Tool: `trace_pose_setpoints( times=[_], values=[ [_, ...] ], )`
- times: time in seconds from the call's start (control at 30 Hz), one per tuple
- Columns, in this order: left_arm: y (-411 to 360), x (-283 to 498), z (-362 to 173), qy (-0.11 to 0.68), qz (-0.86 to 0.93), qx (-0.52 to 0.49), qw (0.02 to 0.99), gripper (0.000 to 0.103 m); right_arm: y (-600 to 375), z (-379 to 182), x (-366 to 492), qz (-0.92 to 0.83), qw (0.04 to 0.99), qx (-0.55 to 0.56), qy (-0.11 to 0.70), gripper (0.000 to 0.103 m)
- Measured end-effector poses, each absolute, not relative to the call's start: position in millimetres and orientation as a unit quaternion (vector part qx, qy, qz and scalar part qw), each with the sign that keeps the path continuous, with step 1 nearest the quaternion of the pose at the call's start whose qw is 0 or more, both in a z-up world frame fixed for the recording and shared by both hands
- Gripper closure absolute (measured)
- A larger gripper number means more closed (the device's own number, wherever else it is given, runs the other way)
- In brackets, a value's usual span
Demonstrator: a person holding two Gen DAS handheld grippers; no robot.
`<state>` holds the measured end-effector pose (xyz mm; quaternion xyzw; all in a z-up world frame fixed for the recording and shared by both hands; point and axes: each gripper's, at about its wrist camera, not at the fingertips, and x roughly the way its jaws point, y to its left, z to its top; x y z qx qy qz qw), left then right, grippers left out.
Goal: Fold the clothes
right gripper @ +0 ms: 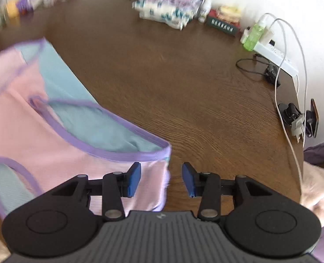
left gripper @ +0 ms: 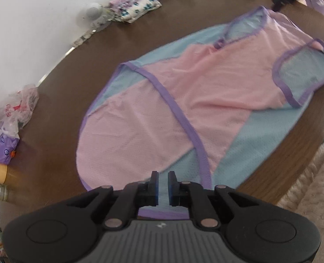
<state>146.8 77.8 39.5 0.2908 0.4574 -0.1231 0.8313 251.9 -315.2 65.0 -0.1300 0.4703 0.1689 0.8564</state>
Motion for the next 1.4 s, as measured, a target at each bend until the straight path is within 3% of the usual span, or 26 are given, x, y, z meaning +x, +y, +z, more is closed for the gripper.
trace_pose_setpoints(
  times=[0.07,0.3,0.63,0.8,0.9,1.0,1.07,1.13,1.27,1.4],
  values=[
    [89.6,164.0,42.3,0.447,-0.101,0.272,0.846,0.086,-313.1,63.5,227.3,0.185,0.861,-0.109,0.461,0.061],
    [139.2,204.0,21.7,0.445,-0.067,0.186,0.873,0.086,-301.6,42.8,165.1,0.197,0.871,-0.064,0.446,0.061],
    [130.3,177.9,12.4,0.451,-0.057,0.204,0.867,0.100,-300.1,27.6,167.1,0.177,0.856,-0.107,0.474,0.062],
    [118.6,155.4,16.1,0.468,-0.066,0.211,0.856,0.102,-320.6,29.6,181.6,0.158,0.848,-0.121,0.491,0.061],
    [116.0,151.0,22.2,0.478,-0.079,0.210,0.849,0.091,-325.4,35.2,187.7,0.153,0.842,-0.113,0.505,0.060],
    [115.3,160.8,42.9,0.453,-0.086,0.194,0.866,0.087,-323.6,60.8,190.7,0.180,0.855,-0.050,0.484,0.060],
    [113.0,177.4,60.2,0.433,-0.100,0.165,0.881,0.074,-308.6,73.8,199.9,0.195,0.860,-0.008,0.472,0.056],
    [105.5,198.8,71.9,0.426,-0.125,0.128,0.887,0.055,-292.1,85.9,209.9,0.208,0.863,0.032,0.460,0.050],
    [81.5,251.6,68.7,0.446,-0.151,0.083,0.878,0.054,-241.0,82.7,245.2,0.213,0.849,0.064,0.480,0.049],
    [66.8,295.7,47.8,0.475,-0.156,0.046,0.865,0.055,-213.3,65.5,281.7,0.194,0.833,0.101,0.508,0.056]
  ],
)
